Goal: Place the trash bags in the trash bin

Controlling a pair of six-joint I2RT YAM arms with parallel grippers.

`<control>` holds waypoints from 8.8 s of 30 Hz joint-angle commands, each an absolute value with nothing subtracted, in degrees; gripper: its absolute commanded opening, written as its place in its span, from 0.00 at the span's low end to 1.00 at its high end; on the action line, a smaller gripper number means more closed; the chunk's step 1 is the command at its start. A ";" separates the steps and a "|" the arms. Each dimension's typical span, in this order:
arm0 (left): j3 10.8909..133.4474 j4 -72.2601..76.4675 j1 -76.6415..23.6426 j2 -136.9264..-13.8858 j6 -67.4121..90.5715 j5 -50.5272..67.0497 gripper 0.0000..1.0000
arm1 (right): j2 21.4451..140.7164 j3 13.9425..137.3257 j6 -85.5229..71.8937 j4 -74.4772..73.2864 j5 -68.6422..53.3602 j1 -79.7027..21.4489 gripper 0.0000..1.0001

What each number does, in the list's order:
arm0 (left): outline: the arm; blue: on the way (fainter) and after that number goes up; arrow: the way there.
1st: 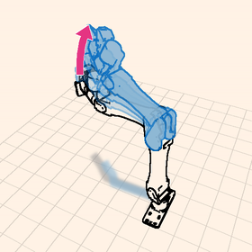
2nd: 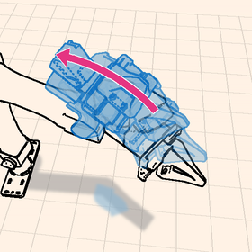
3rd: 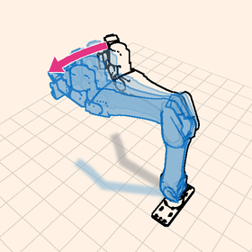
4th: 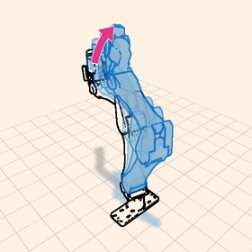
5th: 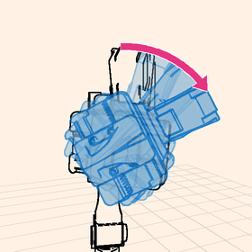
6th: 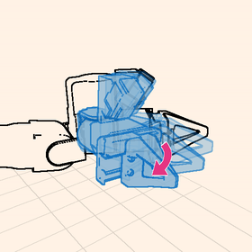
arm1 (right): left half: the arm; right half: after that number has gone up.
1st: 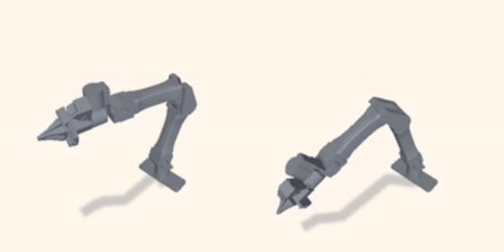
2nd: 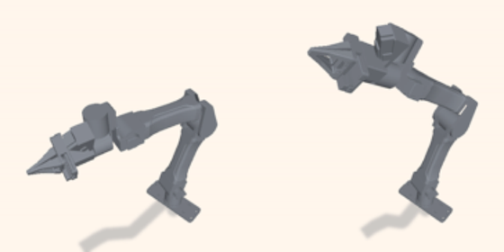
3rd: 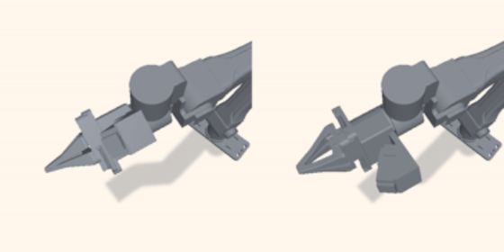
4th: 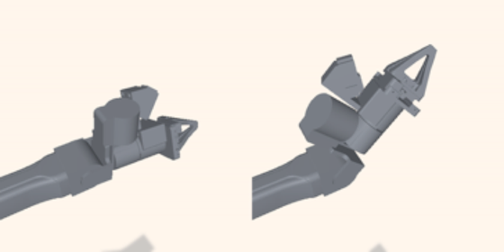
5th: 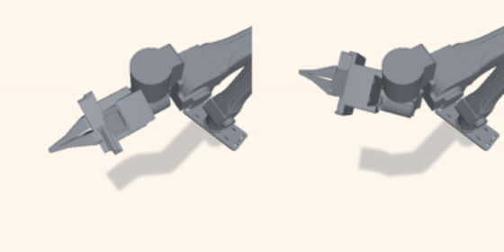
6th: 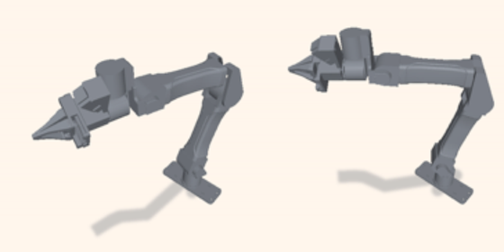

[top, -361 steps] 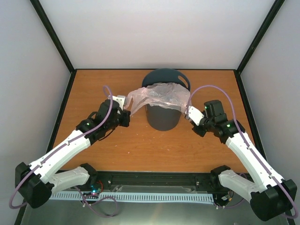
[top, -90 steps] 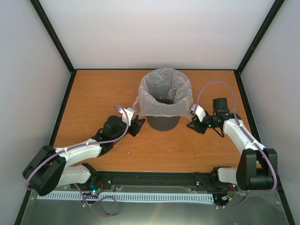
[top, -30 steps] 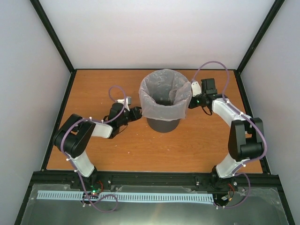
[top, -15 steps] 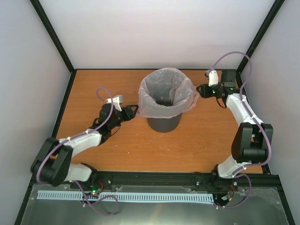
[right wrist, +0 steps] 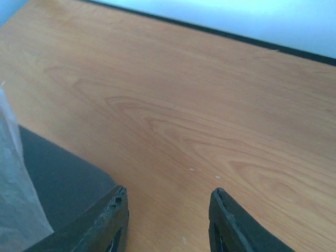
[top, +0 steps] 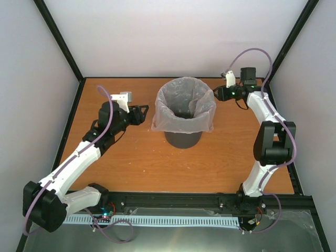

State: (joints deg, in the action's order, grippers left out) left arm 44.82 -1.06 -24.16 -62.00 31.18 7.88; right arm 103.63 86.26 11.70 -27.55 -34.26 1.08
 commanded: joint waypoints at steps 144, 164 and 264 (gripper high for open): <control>81.74 -57.51 -47.55 -109.86 5.07 15.77 0.05 | 55.39 72.84 30.00 -56.85 -51.34 -9.94 0.45; 95.22 -67.52 -47.55 -110.87 5.35 14.27 0.28 | 67.50 77.73 34.44 -53.45 -30.63 -41.21 0.52; 65.31 -23.46 -26.56 -57.53 8.06 -10.51 1.00 | 60.89 68.36 9.65 -26.60 -13.55 1.31 1.00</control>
